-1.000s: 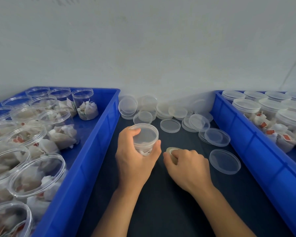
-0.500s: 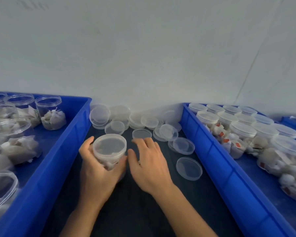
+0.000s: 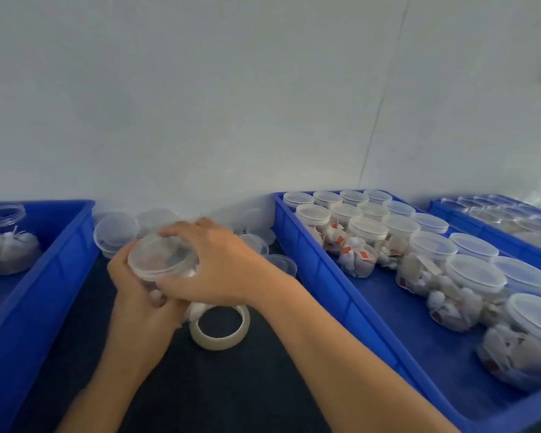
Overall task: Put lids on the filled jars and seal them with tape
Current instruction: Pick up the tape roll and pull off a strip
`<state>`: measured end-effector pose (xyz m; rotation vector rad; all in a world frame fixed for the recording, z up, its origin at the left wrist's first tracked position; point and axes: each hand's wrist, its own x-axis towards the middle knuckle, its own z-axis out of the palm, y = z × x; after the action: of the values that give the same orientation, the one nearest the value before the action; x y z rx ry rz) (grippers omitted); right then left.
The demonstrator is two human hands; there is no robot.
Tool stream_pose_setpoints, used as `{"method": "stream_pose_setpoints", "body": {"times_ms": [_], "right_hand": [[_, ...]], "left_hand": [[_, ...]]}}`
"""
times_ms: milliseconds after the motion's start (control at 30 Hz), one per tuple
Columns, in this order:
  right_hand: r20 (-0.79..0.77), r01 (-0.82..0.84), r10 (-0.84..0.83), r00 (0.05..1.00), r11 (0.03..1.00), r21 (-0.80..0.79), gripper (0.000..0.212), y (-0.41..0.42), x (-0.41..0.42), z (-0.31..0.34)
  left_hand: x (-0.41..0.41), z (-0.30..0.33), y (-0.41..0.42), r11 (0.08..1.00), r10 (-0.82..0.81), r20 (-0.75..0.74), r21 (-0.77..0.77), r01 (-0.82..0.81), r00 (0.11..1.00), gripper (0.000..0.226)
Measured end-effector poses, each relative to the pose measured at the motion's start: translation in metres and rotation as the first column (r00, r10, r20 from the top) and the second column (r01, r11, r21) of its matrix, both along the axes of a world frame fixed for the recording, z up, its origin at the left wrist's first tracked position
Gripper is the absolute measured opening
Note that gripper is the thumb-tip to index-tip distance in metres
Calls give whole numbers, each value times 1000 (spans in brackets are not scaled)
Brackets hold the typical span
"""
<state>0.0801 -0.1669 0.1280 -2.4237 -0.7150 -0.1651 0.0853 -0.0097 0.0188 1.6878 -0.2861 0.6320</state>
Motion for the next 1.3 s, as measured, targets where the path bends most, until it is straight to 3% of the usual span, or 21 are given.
{"method": "stream_pose_setpoints", "body": {"times_ms": [300,467,533,633,700,767,867,933,1033,1300], "right_hand": [[187,326,-336,923,942,85,63,-112,7,70],[214,508,-529,821,849,148,76,-175,11,75],[196,563,-586,787,810,162,71,-195,14,65],[166,614,-641,749,767,187,62,-220,24,38],[117,621,-643,756,763,177,63,-230,32,19],[58,616,-625,778,778,126,64,-236,40,1],[76,624,-619,782,777,-84,66,-239,48,-18],[161,632,-612,774,735,-245,66,-239,52,-24],[180,627,-604,776,708,-325,61,-241,61,-25],[115,602,-604,789,721,-343,50,-238,69,-24]], "left_hand": [[24,97,-123,987,22,-34,158,-17,999,100],[42,125,-198,970,-131,-45,202,138,990,67],[51,125,-218,950,-195,-68,234,206,978,58],[59,118,-236,877,-296,-71,376,300,953,23],[67,109,-244,834,-297,-95,458,307,950,18],[74,97,-246,794,-166,-177,559,237,970,25],[91,74,-245,636,73,-230,760,132,971,61],[101,68,-246,590,90,-245,794,147,965,64],[114,71,-253,503,88,-304,835,221,949,77],[117,77,-262,496,141,-342,837,232,929,84]]}}
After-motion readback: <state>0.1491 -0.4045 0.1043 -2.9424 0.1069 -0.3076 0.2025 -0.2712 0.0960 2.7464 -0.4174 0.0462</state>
